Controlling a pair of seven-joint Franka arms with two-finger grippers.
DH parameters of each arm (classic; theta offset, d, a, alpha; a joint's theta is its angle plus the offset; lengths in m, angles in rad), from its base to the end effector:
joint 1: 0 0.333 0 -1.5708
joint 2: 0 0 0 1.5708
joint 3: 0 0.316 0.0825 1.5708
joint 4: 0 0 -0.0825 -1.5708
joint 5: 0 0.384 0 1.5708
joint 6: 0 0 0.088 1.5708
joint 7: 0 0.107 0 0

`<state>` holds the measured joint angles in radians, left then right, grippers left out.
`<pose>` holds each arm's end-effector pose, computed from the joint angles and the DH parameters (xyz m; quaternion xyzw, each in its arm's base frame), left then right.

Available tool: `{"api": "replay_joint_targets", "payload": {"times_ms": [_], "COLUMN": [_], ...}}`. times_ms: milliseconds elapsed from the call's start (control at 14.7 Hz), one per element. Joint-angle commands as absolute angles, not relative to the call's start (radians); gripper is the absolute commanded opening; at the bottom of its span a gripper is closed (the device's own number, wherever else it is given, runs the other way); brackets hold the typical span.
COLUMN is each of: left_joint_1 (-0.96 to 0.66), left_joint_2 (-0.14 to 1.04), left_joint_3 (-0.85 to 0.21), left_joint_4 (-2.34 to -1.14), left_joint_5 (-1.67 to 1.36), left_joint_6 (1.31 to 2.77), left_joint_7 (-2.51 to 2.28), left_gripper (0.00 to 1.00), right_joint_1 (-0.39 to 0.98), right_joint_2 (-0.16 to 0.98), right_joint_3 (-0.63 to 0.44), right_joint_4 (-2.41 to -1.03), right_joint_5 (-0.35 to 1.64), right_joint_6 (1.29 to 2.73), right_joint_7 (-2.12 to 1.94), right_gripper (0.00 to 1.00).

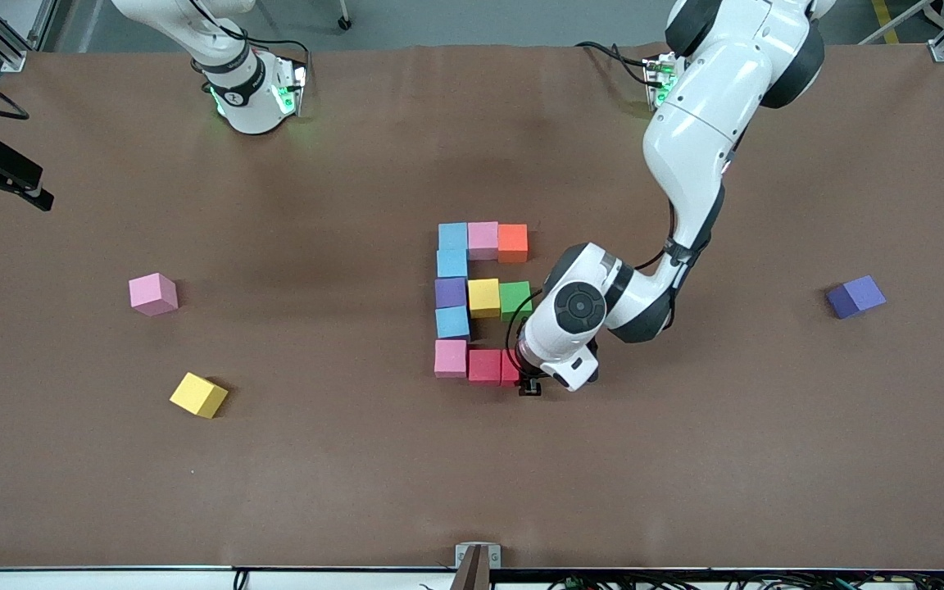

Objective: Arrange 11 blocks into digit 3
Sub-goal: 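Place the red-pink cube beside the last pink cube with the left gripper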

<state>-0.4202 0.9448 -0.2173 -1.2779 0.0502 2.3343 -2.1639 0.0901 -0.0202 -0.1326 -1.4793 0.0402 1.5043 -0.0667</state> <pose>0.6369 -0.4166 0.1980 0.6960 0.7120 -0.0535 0.0757 0.5410 -0.0194 0.6725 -0.9994 -0.0139 -0.0236 0.0201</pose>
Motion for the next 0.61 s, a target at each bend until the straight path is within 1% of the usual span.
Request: {"api": "replay_joint_targets", "payload": {"times_ms": [0,272,340,408,476,543], "left_joint_1": [-0.449,-0.454,-0.453,-0.451,-0.451,-0.448], "left_joint_2": [0.977,0.977,0.977,0.977,0.976,0.973], "left_joint_3": [-0.206,-0.204,-0.204,-0.204,-0.204,-0.204], "left_joint_4": [-1.247,-1.252,-1.252,-1.252,-1.253,-1.253], "left_joint_5": [0.031,0.031,0.032,0.032,0.034,0.038], "left_joint_6": [2.319,2.319,2.319,2.319,2.319,2.319], "left_joint_7": [-2.201,-2.206,-2.212,-2.212,-2.21,-2.209], "left_gripper": [0.18,0.19,0.23,0.32,0.47,0.72], "right_joint_1": [0.098,0.098,0.098,0.098,0.098,0.098], "right_joint_2": [-0.028,-0.028,-0.028,-0.028,-0.028,-0.028], "right_joint_3": [-0.135,-0.135,-0.135,-0.135,-0.135,-0.135], "right_joint_4": [-1.485,-1.485,-1.485,-1.485,-1.485,-1.485], "right_joint_5": [0.028,0.028,0.028,0.028,0.028,0.028], "right_joint_6": [1.499,1.499,1.499,1.499,1.499,1.499], "right_joint_7": [-0.063,-0.063,-0.063,-0.063,-0.063,-0.063], "right_gripper": [1.0,1.0,1.0,1.0,1.0,1.0]}}
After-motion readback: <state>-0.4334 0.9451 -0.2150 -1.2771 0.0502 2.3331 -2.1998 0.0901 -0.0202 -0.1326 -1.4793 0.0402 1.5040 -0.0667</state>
